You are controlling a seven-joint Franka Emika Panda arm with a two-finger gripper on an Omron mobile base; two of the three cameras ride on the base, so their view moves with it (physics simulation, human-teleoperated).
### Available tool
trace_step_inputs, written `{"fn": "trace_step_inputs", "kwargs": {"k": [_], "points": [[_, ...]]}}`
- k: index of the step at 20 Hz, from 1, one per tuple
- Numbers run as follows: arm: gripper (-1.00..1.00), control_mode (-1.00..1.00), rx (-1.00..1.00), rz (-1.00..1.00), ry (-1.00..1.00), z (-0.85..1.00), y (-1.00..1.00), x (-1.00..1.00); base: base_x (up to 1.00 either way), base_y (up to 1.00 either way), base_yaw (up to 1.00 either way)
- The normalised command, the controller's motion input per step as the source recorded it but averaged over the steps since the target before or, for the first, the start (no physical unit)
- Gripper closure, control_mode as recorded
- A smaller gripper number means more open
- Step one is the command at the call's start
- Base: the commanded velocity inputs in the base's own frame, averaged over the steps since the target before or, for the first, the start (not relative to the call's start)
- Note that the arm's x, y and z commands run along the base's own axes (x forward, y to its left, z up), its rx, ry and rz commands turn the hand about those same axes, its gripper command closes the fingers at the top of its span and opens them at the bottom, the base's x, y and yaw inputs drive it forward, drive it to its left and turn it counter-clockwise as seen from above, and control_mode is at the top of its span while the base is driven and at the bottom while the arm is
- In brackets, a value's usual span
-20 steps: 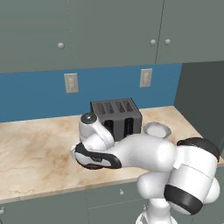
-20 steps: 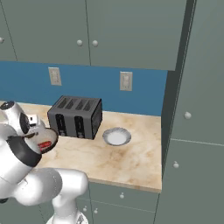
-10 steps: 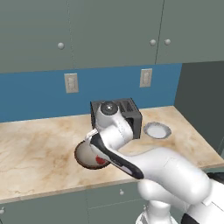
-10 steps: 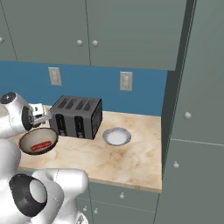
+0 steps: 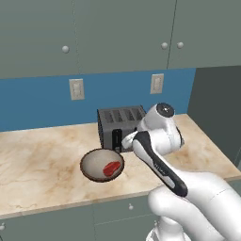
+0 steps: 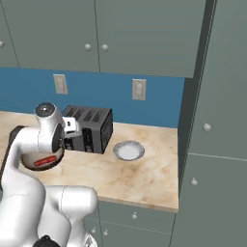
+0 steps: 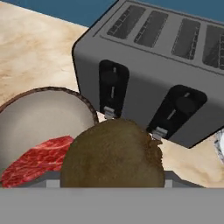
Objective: Remove the kiwi from the bowl and place it on the small plate. Then place the bowl with only the steak in the microwave, close the door, and press the start button to microwave the steak.
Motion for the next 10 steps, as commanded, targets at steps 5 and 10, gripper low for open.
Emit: {"fn": "trace_step_inputs", "kwargs": {"k": [5,10], "points": [[1.0,-1.0,0.22,-0.05,0.0,0.0,-1.0,-0.14,0.0,0.0,0.0],[1.0,-1.0,0.16,-0.09,0.08,0.11,-0.98,0.07,0.0,0.0,0.0]]}}
